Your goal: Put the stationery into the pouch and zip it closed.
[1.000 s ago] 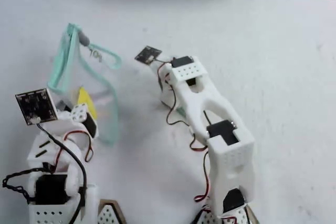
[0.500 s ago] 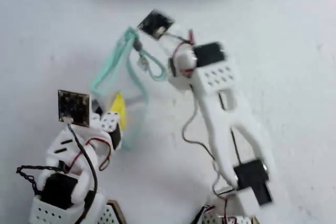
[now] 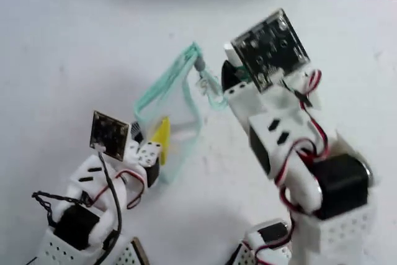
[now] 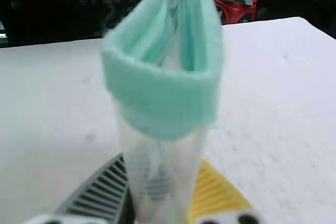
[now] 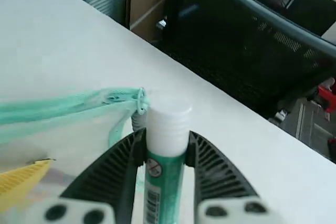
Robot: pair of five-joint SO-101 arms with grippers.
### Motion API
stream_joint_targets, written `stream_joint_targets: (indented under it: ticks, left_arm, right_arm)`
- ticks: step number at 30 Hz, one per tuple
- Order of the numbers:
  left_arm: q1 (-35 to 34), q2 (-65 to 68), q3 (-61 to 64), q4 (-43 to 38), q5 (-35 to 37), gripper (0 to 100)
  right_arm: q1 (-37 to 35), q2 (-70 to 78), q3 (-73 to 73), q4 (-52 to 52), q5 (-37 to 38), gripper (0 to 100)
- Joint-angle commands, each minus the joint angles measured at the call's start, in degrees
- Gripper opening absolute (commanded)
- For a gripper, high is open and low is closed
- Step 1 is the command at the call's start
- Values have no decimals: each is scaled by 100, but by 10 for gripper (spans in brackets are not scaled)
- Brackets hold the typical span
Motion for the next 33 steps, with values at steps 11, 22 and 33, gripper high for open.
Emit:
stream_joint_targets:
  ticks: [11, 22, 33]
  left_arm:
    - [875, -57, 422, -589, -26, 23]
    - [919, -57, 387, -237, -343, 152]
    - [716, -57, 255, -53, -343, 165]
  right_arm:
    - [-1218, -716, -229, -576, -176, 16]
    - [-2132, -699, 448, -875, -185, 17]
    - [-2114, -1279, 2022, -2255, -185, 17]
